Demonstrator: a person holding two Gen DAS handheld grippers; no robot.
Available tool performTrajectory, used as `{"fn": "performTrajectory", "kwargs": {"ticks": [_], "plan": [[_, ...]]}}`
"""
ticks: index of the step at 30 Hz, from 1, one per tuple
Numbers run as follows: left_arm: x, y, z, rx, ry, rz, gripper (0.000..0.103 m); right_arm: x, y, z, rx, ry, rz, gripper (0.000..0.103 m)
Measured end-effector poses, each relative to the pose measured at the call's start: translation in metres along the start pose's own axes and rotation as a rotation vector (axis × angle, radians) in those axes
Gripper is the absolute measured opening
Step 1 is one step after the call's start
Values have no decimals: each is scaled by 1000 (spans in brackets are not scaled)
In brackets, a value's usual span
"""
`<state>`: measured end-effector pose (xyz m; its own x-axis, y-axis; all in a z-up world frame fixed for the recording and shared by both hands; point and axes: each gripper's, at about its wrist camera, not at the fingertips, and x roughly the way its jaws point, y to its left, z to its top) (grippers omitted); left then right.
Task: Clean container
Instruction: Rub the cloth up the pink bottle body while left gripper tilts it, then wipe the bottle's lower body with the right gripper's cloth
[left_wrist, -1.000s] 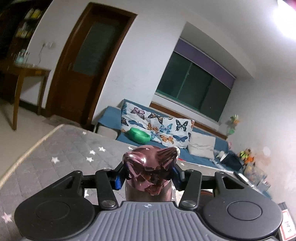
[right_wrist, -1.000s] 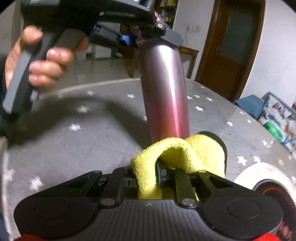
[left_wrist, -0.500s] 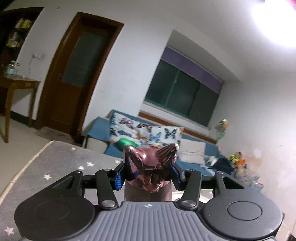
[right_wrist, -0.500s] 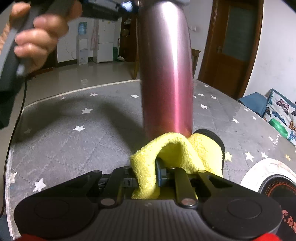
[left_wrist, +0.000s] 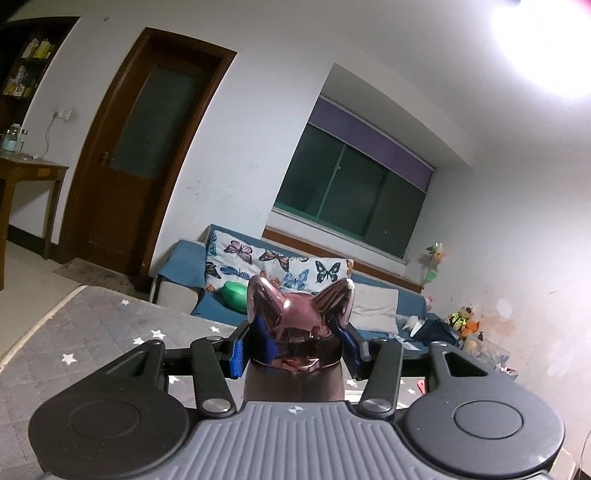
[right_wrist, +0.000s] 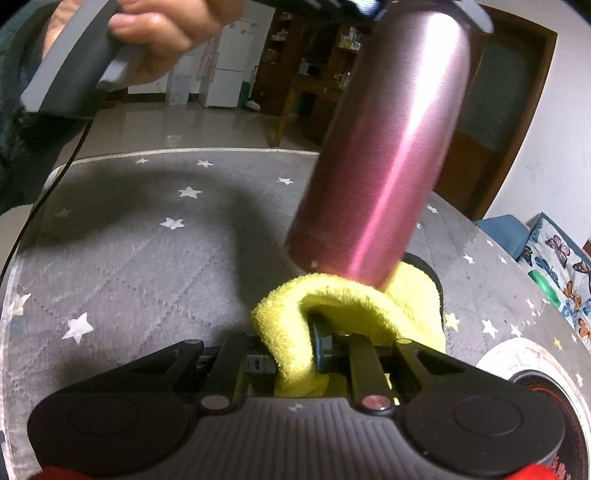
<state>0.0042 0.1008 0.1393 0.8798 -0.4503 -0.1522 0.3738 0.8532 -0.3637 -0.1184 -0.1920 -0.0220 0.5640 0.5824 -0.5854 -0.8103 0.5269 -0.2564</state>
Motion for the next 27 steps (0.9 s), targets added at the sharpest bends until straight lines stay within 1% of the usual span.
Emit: {"fn": "performTrajectory", "kwargs": {"ticks": [1,5,7,9,12,13,16,20,23,26,27], "plan": [[2,0,0,7,6,3,53,0,0,0,-3,0,0,16],[14,-5,-15,93,26,84,53,-1,0,-1,-4,0,-2,16],[20,-5,-24,110,38,100,53,-2,-1,-2,-3,0,-1,16],[19,-6,-32,131,10,115,53,-4,-1,-3,0,0,0,15],[19,-6,-35,130,-5,138,53,-5,-3,-5,7,-1,4,15],[19,-5,-35,120,-5,138,52,-5,-4,-5,8,0,4,15],[16,-3,-29,61,-13,93,53,-7,-5,-6,8,5,2,15],[15,-8,-24,46,-33,52,53,-9,-5,-7,1,10,0,15],[21,-9,-24,46,-25,45,53,-10,-4,-7,-3,13,-3,15],[25,-17,-35,147,-11,68,53,-10,-4,-6,-5,16,-5,15],[24,-21,-39,174,-22,70,53,-10,-4,-6,-7,17,-6,15]]}}
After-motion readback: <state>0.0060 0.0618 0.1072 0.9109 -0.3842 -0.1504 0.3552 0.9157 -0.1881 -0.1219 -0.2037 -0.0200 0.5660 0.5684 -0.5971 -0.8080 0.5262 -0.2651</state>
